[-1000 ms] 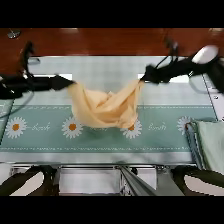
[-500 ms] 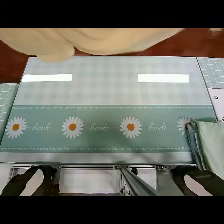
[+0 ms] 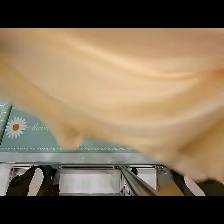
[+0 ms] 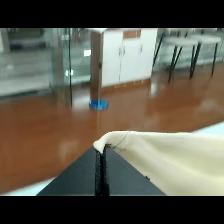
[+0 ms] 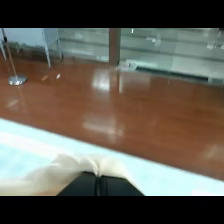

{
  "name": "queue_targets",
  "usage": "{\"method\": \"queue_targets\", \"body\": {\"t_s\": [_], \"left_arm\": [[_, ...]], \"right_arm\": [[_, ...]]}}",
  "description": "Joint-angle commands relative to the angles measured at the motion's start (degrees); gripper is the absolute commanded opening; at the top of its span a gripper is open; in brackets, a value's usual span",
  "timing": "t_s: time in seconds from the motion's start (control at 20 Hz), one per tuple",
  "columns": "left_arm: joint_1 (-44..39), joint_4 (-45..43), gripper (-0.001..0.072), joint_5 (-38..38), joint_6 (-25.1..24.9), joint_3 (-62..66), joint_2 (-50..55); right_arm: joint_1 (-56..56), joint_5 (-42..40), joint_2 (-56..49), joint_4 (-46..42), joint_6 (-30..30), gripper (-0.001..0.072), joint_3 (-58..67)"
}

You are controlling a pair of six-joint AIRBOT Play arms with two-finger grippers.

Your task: Fold the shirts.

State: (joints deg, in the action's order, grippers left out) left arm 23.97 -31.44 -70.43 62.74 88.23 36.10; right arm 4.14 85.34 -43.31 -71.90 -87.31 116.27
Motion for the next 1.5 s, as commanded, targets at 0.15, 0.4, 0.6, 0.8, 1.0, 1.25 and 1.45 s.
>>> {"method": "queue_targets", "body": {"t_s": [0.15,0.4,0.6,0.8,1.0,1.25,1.45], "left_arm": [[0.28,-2.89,0.0018,-7.65,3.85,-24.68,-1.88],[0.28,-2.93,0.0018,0.48,2.84,-46.75,-1.70],[0.28,-2.93,0.0018,13.55,0.61,-55.80,2.08],[-0.48,-2.45,0.0018,24.37,-0.55,-56.28,10.91],[-5.16,-2.45,0.0018,30.51,-0.52,-52.41,20.83],[-7.89,-2.49,0.0702,34.34,-0.35,-41.55,31.71],[-0.76,-6.45,0.0702,21.94,1.62,-33.62,33.75]], "right_arm": [[-0.04,-2.93,-0.22,1.51,0.57,0.0028,-22.97],[-0.02,-13.55,-16.37,10.34,5.03,0.0028,-31.74],[-0.02,-20.44,-36.61,19.21,7.43,0.0028,-26.99],[-0.02,-22.03,-54.86,26.45,4.74,0.0028,-12.44],[-0.57,-23.21,-64.35,28.33,-1.97,0.0028,-3.78],[-4.57,-18.10,-65.18,31.19,-4.48,0.0622,-3.48],[-13.00,1.70,-61.55,27.65,2.10,0.0619,-3.52]]}}
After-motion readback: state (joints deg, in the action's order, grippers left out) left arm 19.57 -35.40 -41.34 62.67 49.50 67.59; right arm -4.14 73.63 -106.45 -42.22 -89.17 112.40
